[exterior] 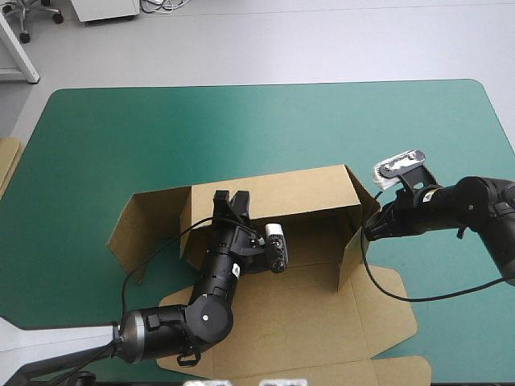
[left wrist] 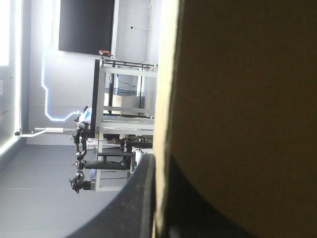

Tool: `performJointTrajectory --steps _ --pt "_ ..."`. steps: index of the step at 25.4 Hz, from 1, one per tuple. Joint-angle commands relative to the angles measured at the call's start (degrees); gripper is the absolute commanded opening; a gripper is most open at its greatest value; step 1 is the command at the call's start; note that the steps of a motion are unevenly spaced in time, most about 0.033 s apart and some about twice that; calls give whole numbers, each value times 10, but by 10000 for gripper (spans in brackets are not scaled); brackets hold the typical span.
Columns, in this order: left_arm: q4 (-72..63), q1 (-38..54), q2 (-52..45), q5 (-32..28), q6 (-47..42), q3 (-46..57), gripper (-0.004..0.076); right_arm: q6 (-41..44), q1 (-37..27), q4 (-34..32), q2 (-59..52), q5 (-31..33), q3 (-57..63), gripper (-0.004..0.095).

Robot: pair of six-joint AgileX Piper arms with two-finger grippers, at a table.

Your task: Fold the box

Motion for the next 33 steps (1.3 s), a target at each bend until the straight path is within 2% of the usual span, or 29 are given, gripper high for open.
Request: performJointTrajectory --steps 1,4,5,8,12,20,33 --pt "69 -3 -19 31 -12 -14 -10 -44 -4 34 -16 -22 -5 334" --pt "69 -3 -19 31 -12 -14 -10 -96 -4 71 -16 -17 -5 519" --pt "69 -3 -19 31 -12 -14 -10 -113 -4 77 -16 -16 -5 539" --pt "69 -3 -19 31 -12 -14 -10 -154 -4 110 -16 3 -5 543" --pt "69 -3 -19 31 -12 -14 -10 -161 5 119 -16 28 -5 543" --pt "69 -3 -19 30 -12 -14 -10 -165 15 146 -16 12 -5 545" --pt "69 -3 -19 20 -12 -14 -10 -210 32 177 -61 -135 98 557"
